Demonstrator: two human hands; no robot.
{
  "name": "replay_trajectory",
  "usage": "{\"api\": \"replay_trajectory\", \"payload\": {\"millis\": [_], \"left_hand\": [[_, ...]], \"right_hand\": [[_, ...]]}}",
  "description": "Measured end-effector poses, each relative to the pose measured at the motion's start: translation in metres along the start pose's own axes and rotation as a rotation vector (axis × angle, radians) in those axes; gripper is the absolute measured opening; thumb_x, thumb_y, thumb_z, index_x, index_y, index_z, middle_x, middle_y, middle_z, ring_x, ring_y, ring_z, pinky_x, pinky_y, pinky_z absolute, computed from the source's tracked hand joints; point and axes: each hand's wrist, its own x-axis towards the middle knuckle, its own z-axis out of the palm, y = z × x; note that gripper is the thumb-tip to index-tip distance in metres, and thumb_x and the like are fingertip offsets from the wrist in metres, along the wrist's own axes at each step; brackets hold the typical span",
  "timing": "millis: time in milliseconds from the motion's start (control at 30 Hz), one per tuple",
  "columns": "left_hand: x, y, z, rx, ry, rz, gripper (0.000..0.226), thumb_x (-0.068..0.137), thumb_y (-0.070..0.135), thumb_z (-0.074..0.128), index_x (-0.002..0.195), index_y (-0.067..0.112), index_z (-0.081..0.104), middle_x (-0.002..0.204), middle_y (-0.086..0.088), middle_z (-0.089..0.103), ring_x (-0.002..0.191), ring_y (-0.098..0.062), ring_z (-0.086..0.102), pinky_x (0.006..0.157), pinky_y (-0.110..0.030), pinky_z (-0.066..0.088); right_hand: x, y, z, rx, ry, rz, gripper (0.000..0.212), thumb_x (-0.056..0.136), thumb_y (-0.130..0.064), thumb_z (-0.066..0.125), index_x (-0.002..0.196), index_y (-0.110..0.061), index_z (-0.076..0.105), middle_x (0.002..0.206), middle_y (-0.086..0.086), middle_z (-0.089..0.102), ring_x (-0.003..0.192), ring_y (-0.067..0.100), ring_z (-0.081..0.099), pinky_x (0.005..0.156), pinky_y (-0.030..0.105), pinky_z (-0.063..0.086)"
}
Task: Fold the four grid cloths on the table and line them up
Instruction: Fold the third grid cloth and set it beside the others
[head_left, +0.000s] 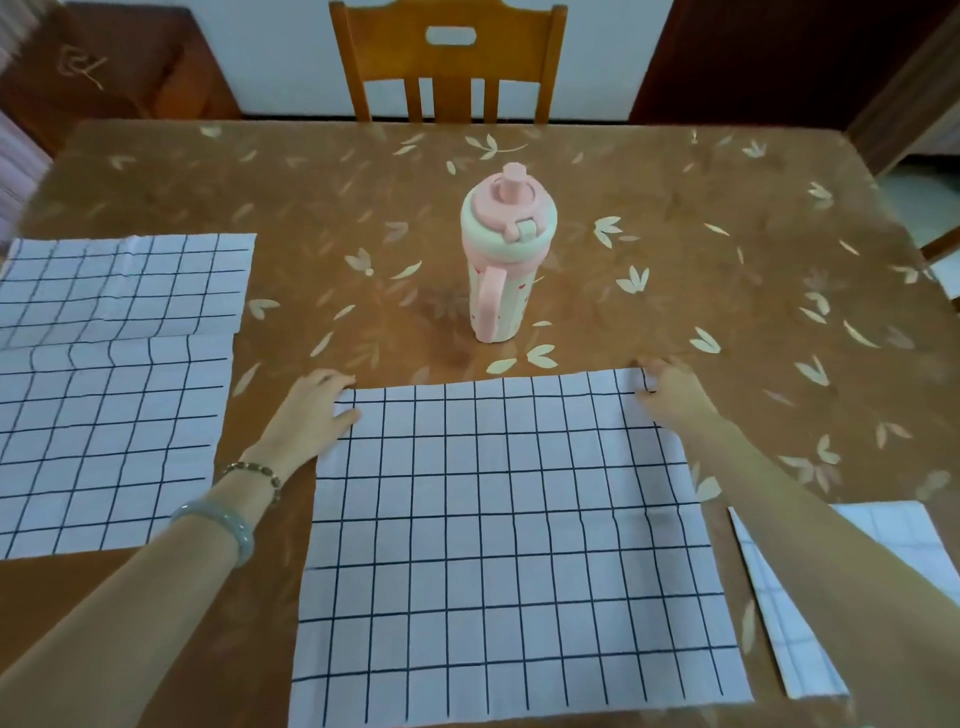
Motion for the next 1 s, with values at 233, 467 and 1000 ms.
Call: {"api": "replay_trajectory", "payload": {"millis": [233,467,1000], "left_hand": [[0.005,0.003,-0.003,-0.049,0.046,-0.049,0.032,0.083,0.024,0.073,0.112,0.015,0.061,0.090,0.000,0.051,0.081,-0.017,0.053,0.067,-0.026,0.038],[0.008,-0.005,-0.008,-0.031,0.099,-0.048,0.008,0.087,0.013,0.066,0.081,0.017,0.064,0.095,-0.003,0.054,0.091,-0.020,0.053,0.082,-0.031,0.043],[-0.069,0.020,-0.083,-0.239,0.221,0.018,0.013,0.087,0.020,0.069,0.089,0.032,0.073,0.090,0.012,0.070,0.084,-0.008,0.061,0.076,-0.015,0.044]], "right_hand": [[0.017,0.008,-0.003,-0.092,-0.048,-0.015,0.032,0.074,-0.002,0.058,0.106,-0.007,0.062,0.100,0.015,0.059,0.100,0.033,0.051,0.081,0.035,0.043],[0.013,-0.001,-0.017,0.011,-0.095,0.022,0.004,0.081,-0.009,0.061,0.080,-0.011,0.058,0.079,0.003,0.057,0.083,0.023,0.051,0.061,0.028,0.037],[-0.077,-0.009,-0.079,0.212,0.200,-0.117,0.012,0.084,-0.006,0.063,0.090,-0.005,0.074,0.083,0.008,0.070,0.078,0.018,0.060,0.085,0.018,0.043]]}}
